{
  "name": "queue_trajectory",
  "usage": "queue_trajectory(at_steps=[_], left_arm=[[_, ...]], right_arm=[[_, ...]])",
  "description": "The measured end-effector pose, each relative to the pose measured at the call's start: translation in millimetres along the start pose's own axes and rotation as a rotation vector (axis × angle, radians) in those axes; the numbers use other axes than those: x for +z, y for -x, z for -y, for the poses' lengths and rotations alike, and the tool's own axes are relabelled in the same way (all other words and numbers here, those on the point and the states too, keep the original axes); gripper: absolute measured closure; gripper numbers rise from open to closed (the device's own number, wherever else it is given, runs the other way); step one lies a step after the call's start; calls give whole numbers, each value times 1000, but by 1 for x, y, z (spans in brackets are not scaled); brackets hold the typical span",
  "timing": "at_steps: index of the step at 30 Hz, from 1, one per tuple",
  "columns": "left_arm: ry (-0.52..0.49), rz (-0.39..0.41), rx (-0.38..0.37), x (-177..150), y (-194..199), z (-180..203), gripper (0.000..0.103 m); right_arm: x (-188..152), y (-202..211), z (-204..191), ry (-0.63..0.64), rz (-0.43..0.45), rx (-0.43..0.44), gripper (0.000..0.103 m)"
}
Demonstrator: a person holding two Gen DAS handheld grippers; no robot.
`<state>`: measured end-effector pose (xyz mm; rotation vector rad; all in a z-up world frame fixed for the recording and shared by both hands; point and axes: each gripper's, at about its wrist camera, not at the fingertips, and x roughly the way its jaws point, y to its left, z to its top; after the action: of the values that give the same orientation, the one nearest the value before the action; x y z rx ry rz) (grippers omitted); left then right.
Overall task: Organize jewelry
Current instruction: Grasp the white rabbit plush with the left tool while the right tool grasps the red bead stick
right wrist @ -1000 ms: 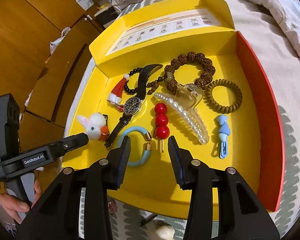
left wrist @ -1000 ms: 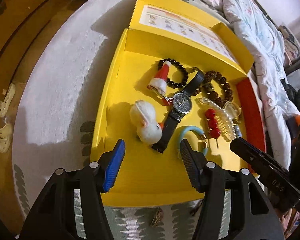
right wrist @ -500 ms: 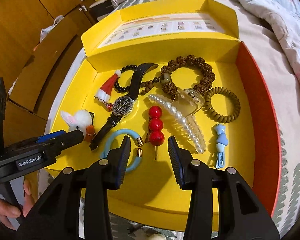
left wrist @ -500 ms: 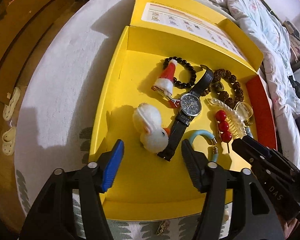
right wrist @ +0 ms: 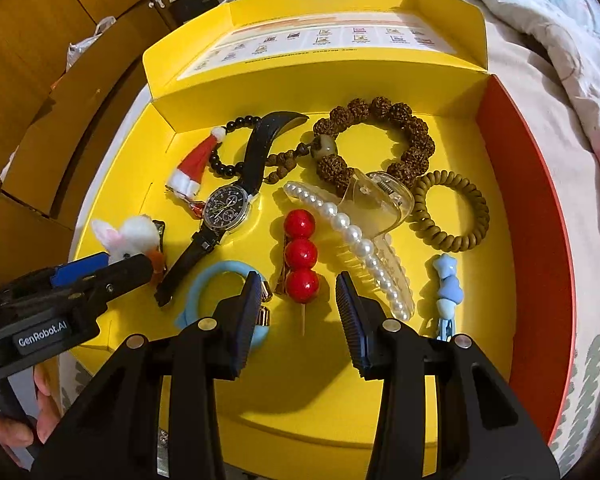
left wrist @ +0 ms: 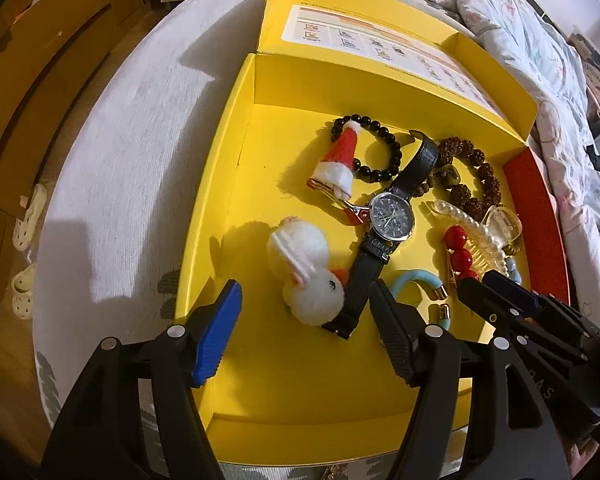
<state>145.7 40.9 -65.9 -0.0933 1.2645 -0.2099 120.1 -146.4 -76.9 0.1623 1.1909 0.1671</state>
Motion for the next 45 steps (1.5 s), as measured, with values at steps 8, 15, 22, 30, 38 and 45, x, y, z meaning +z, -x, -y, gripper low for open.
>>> queue_trajectory(at_steps=[8,15,22,30,38,45], left_arm=[[2,13,4,2,-2,0,37],[4,14,11,2,-3,1,37],[-12,27,35,1,-4,4,37],[-6,27,46,3,-6,1,50],[-8,25,43,2,-6,0,59],[-11,14,22,0,-7,2,70]], right_arm=[[4,-7,-4,23,-8,-29,60],[5,-10,-7,31,-11,-44,60],[6,-13,-11,46,-7,-76,60],[5,-16,-11,55,-2,-102,60],[4,-16,-13,72,0,-119,60],[1,-16,-16,84,6,-128,61]])
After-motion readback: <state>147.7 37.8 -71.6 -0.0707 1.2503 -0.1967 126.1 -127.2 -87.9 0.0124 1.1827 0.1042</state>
